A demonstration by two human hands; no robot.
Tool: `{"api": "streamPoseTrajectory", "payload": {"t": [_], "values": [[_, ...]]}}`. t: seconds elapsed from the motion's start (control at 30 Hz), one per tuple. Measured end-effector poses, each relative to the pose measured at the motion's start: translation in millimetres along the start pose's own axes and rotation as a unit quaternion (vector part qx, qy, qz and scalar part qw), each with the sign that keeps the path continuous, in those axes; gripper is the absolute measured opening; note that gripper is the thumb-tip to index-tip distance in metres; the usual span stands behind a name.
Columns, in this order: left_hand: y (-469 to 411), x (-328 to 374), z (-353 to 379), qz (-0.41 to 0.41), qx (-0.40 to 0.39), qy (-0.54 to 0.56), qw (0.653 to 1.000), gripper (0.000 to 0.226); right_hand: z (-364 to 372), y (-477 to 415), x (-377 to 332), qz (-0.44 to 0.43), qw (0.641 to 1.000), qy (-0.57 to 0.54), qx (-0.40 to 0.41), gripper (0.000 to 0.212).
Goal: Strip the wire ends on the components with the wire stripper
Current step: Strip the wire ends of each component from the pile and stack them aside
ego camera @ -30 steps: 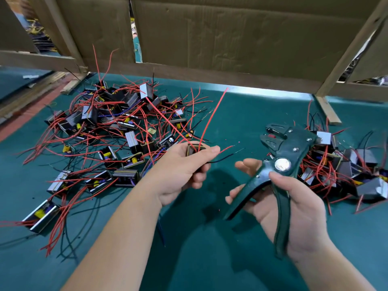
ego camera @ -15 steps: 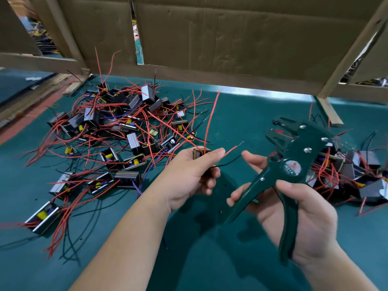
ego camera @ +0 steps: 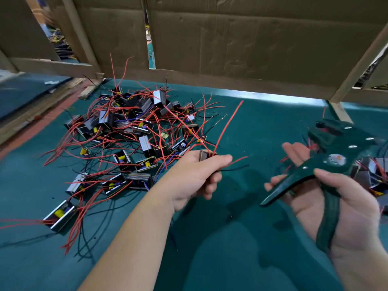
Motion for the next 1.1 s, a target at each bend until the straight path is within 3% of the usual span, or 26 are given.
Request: {"api": "streamPoseTrajectory", "payload": {"t": [0.13,0.2,0.33,0.43,0.53,0.6,0.67,0.73,0.8,0.87,0.93,1.0,1.1], "values": [[-1.9,-2.4,3.0,-0.048,-0.006,0.068,0.997,0.024,1.1,2.1,4.8,0.035,0.999,0.007,-0.036,0.085],[-2.1,-3.2,15.0,-0.058,-0.031,0.085,0.994,0.019,6.2,5.0,15.3,0.078,0.995,0.016,-0.067,0.084],[-1.9,-4.9,24.3,0.009,0.001,-0.013,1.0,0.009,17.1,9.2,32.3,0.126,0.984,0.03,-0.125,0.076],[-1.5,-3.0,24.7,0.069,-0.005,-0.064,0.996,0.024,18.7,9.7,35.1,0.123,0.985,0.027,-0.12,0.071],[1.6,5.9,21.5,0.136,-0.014,-0.073,0.988,0.048,14.6,6.8,28.4,0.083,0.993,0.018,-0.086,0.079],[8.4,21.4,4.7,0.258,0.102,-0.099,0.956,0.055,5.5,3.6,17.2,0.021,0.999,0.03,-0.032,0.074],[21.6,36.9,-24.9,0.37,0.268,-0.104,0.883,0.049,-5.4,1.7,1.1,-0.061,0.996,0.068,0.017,0.06],[34.1,42.5,-59.3,0.41,0.42,-0.124,0.8,0.041,-15.9,0.5,-12.7,-0.126,0.985,0.114,0.044,0.033],[41.4,39.2,-90.9,0.37,0.535,-0.213,0.729,0.039,-25.8,0.0,-20.2,-0.153,0.974,0.144,0.08,0.027],[36.7,27.3,-117.3,0.23,0.586,-0.289,0.721,0.047,-34.0,-1.1,-23.9,-0.157,0.967,0.17,0.108,0.021],[26.7,10.4,-134.3,0.029,0.564,-0.356,0.745,0.055,-33.2,-1.4,-24.5,-0.149,0.965,0.18,0.119,0.018],[19.0,-2.0,-139.0,-0.104,0.495,-0.439,0.743,0.056,-35.4,-1.9,-24.8,-0.158,0.961,0.184,0.132,0.021],[15.1,-7.0,-139.4,-0.129,0.466,-0.497,0.721,0.052,-34.4,-0.4,-25.1,-0.193,0.954,0.185,0.135,0.023]]}}
Point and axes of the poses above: each hand's wrist, its own y-axis away from the middle knuckle, its own z-axis out of the palm, x = y × z, the point moved 4 cm from there along -y, towards the middle knuckle, and after that the axes turned 1 degree about z, right-handed, at the moved point
